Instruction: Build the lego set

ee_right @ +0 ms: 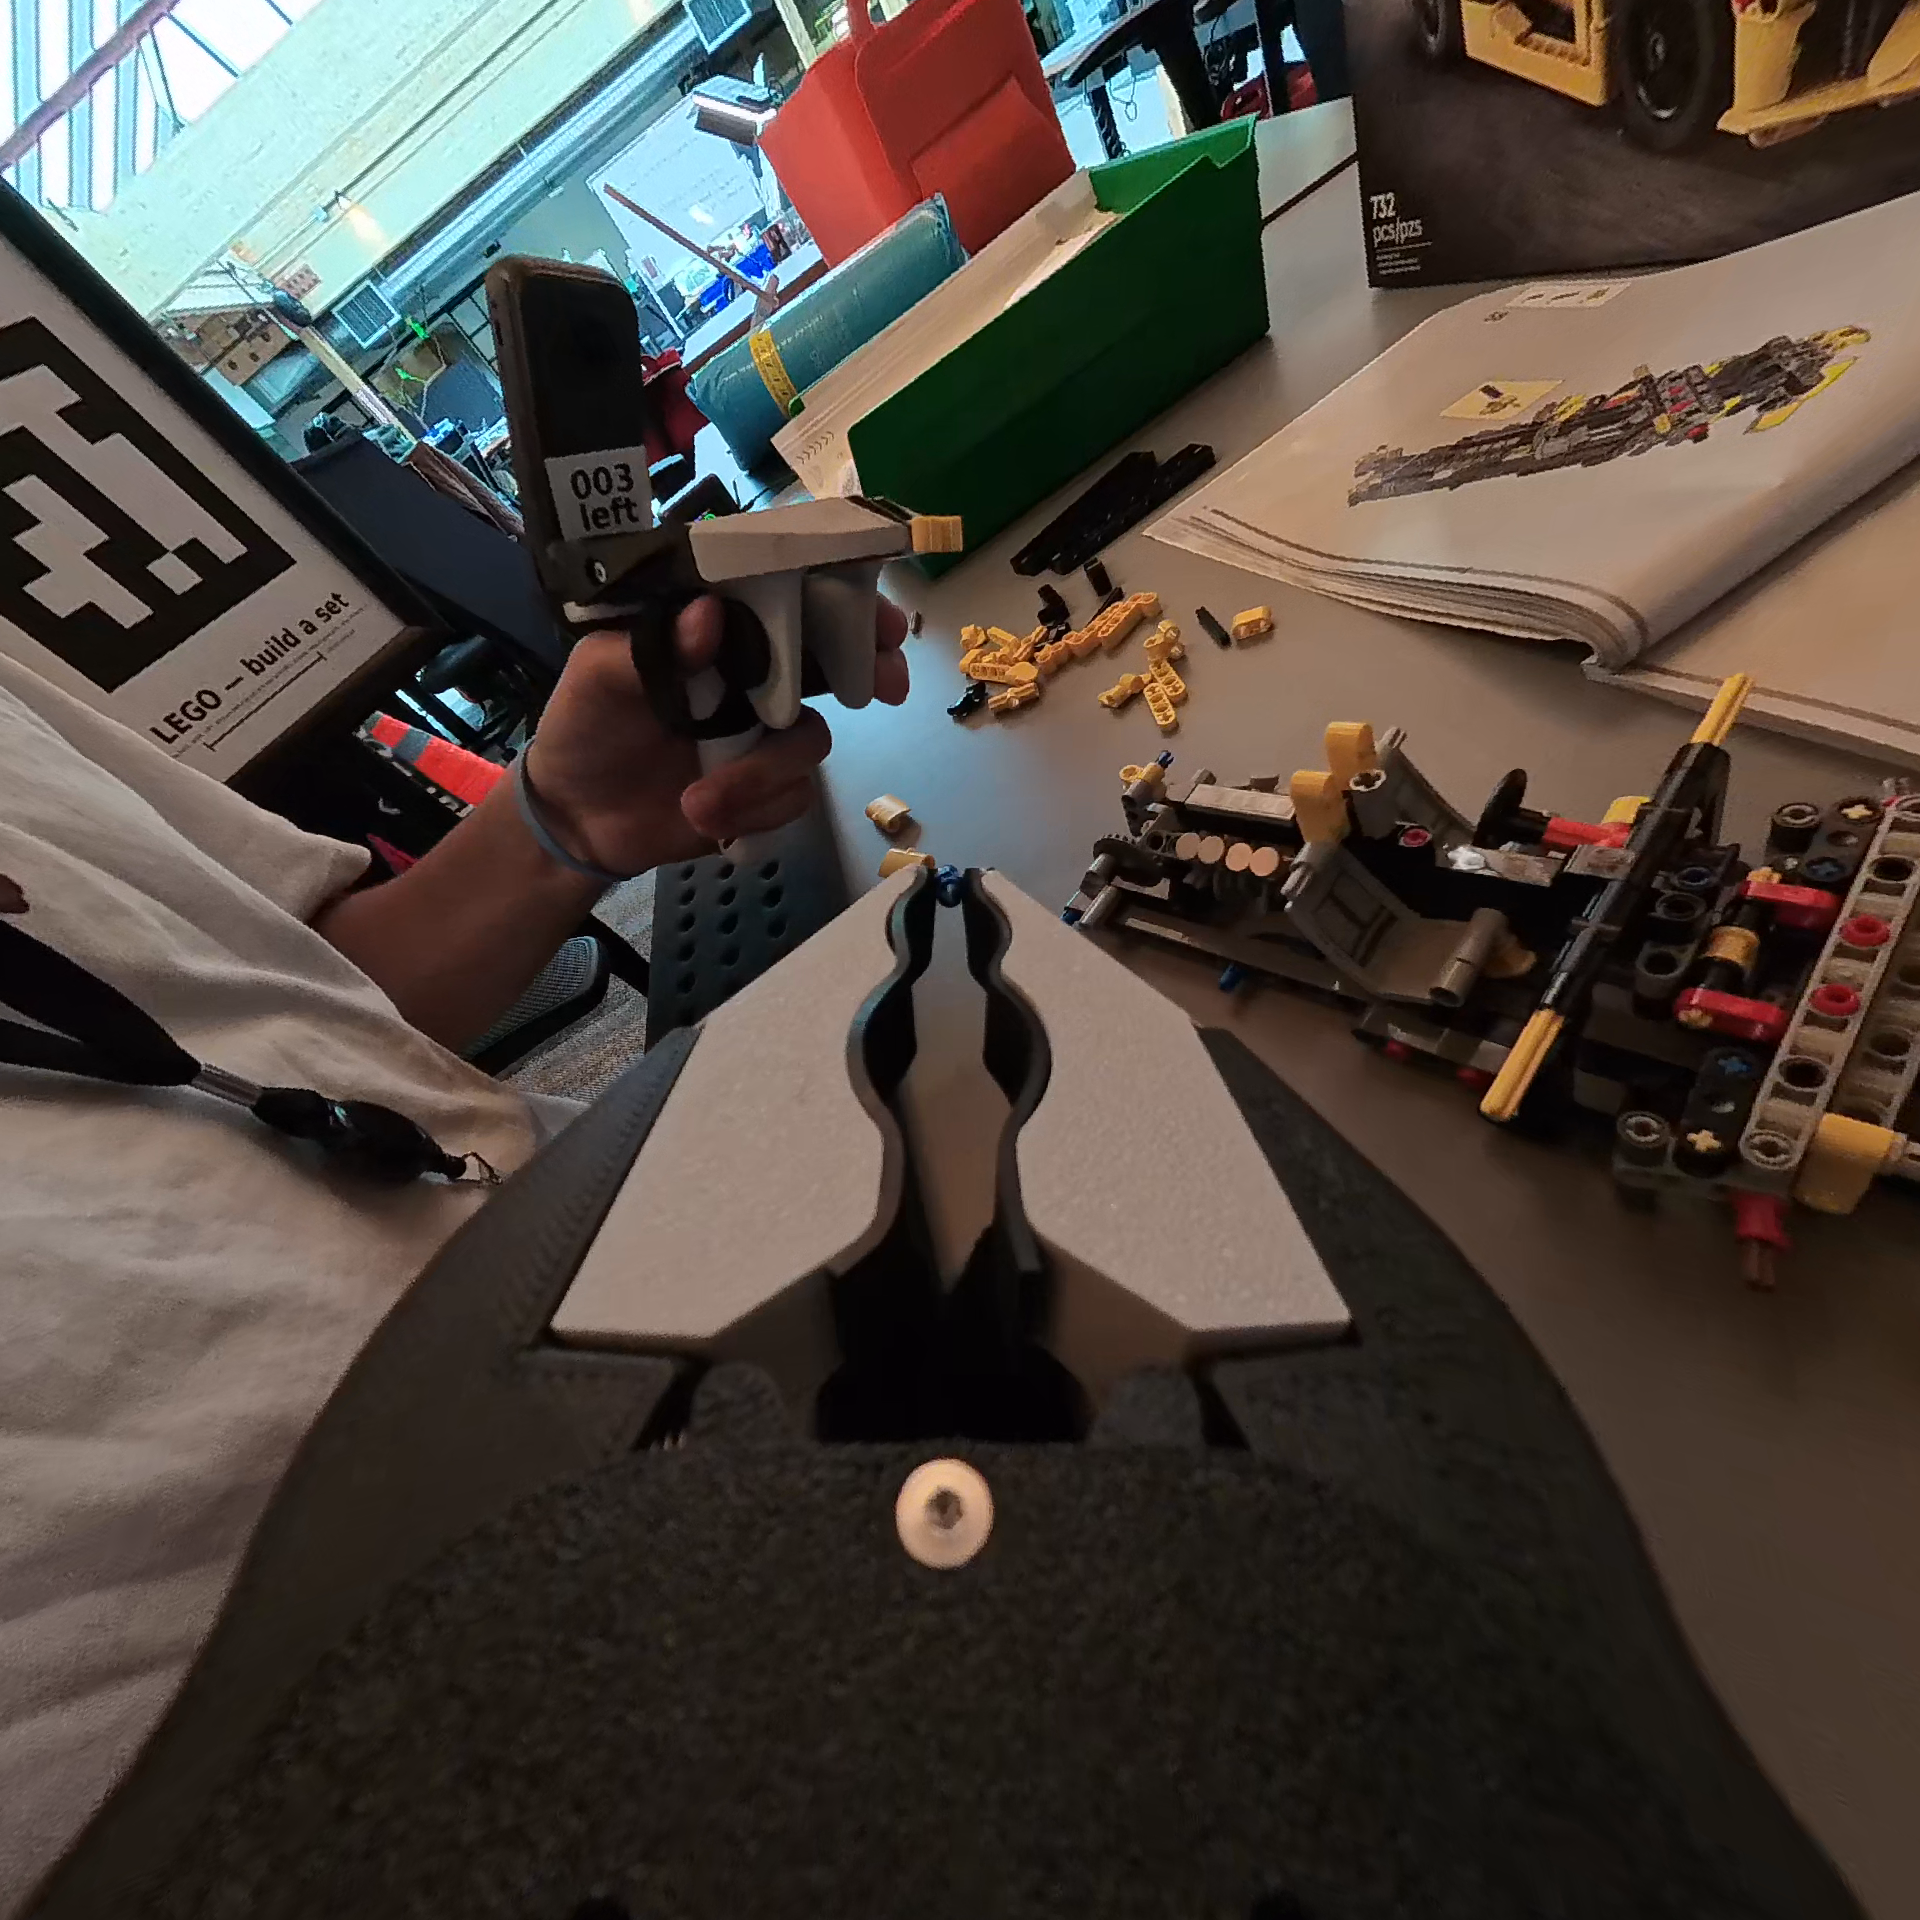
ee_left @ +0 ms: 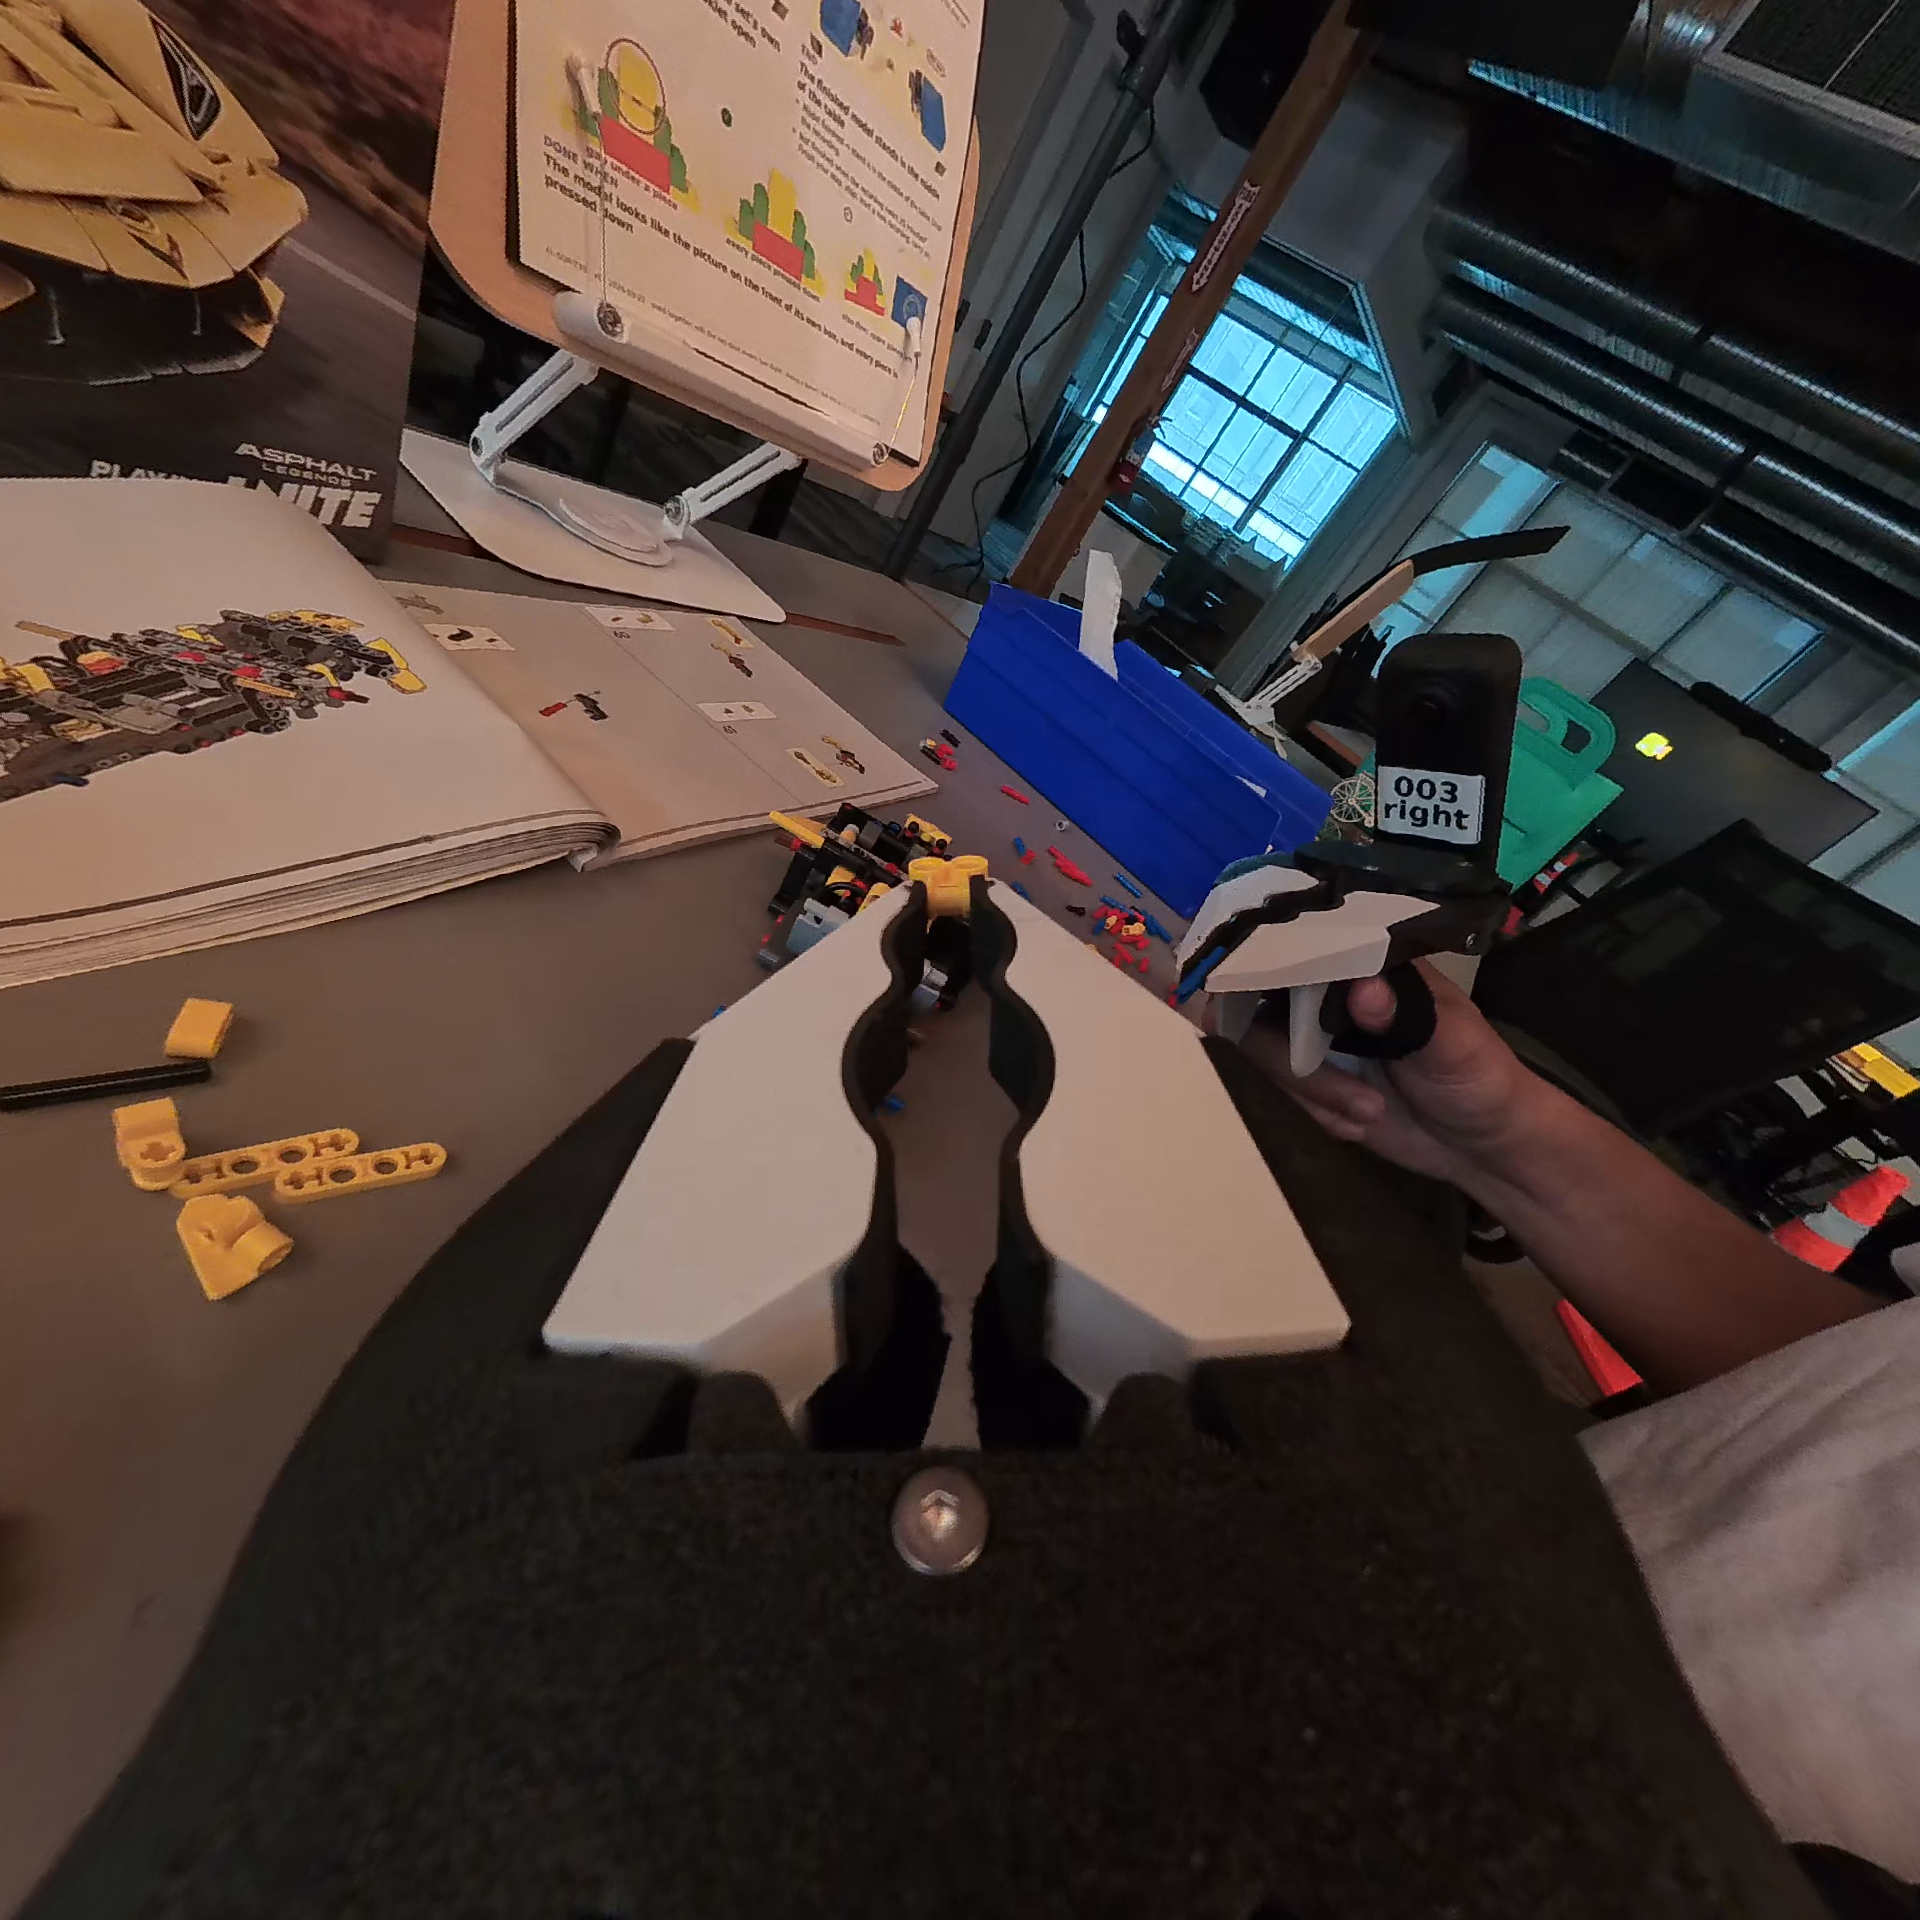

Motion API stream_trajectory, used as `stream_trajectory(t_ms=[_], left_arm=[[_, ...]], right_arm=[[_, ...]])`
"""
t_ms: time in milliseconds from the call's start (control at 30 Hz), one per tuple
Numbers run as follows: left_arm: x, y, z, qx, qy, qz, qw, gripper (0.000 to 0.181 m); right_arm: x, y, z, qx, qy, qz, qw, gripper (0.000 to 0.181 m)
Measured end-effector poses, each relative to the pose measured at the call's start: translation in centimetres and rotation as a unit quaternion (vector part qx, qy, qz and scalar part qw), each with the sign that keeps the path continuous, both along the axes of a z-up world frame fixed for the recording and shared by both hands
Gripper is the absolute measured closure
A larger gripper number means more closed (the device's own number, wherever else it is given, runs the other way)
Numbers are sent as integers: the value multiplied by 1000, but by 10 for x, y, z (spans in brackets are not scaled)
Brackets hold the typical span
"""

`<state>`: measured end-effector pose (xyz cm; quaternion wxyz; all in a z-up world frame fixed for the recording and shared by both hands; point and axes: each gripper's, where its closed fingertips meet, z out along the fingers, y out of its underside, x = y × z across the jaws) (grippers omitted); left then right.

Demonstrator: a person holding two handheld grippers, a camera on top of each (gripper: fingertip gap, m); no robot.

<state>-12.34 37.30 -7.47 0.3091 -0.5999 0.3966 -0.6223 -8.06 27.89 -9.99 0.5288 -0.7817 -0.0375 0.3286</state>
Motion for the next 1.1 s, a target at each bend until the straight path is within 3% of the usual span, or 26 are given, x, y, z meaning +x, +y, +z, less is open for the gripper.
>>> stream_trajectory(t_ms=[300,433,500,600,667,800,933,1033,1100], left_arm=[[-4,6,3,-8,-5,15,1000,173],[-8,22,9,-100,-29,42,994,173],[-11,38,10,-199,-45,56,977,173],[-16,59,5,-371,-64,66,924,172],[-18,68,0,-442,-73,73,891,173],[-19,75,-9,-502,-75,95,856,172],[-17,70,-5,-550,-90,74,827,172],[-15,65,-3,-549,-89,68,828,172],[-13,61,-1,-526,-83,65,844,172]], right_arm=[[-3,3,-1,-2,-1,6,1000,176],[-4,4,0,-1,-1,7,1000,177],[-5,3,0,0,0,7,1000,177],[-5,3,1,2,2,6,1000,176],[-6,2,1,3,3,7,1000,177],[-7,1,1,6,4,8,1000,177],[-7,-1,1,5,6,10,1000,177],[-7,-3,0,5,5,10,1000,177],[-6,-4,0,5,4,10,1000,177]])
